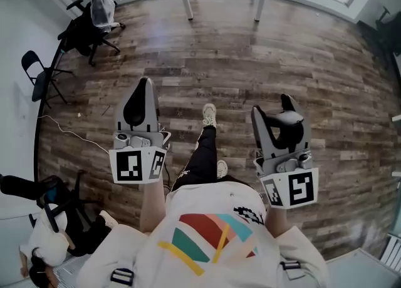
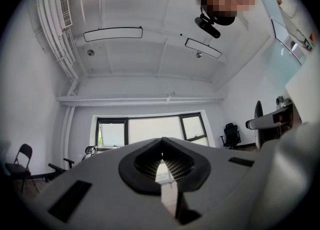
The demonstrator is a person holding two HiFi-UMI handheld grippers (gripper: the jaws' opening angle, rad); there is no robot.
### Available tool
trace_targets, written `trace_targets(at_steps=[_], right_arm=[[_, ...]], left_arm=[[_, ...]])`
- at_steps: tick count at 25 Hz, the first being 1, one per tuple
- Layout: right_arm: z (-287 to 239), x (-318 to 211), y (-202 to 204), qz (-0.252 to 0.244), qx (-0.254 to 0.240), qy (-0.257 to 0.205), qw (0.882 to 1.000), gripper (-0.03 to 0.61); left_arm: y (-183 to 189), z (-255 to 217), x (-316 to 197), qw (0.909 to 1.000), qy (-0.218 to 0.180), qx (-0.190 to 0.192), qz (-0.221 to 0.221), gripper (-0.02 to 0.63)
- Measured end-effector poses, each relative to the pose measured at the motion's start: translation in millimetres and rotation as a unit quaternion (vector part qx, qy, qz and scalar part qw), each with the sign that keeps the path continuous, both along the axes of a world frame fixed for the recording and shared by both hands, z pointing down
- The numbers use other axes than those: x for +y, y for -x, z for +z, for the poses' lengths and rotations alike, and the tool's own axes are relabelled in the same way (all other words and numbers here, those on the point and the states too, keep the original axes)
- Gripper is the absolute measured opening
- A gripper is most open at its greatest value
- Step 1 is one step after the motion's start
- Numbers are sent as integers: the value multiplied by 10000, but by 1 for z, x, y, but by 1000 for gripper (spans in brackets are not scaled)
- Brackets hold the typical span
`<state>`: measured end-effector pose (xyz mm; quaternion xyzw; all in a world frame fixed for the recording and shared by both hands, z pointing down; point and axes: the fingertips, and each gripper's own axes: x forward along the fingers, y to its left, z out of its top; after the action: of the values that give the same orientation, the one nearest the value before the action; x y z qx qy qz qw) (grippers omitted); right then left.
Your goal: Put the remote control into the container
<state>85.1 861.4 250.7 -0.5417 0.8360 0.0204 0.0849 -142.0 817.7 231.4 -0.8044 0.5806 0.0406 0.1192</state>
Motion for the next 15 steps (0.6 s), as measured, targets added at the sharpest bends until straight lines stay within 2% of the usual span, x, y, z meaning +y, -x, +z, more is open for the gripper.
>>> trace_targets(at_steps=[8, 15], right_arm=[[7, -28, -18, 310, -33, 30, 9995, 256], [22, -86, -35, 498, -28, 245, 9985, 256]], left_arm=[[-15, 5, -46, 9997, -57, 33, 249, 9], [-39, 15, -115, 9990, -40, 62, 434, 9]])
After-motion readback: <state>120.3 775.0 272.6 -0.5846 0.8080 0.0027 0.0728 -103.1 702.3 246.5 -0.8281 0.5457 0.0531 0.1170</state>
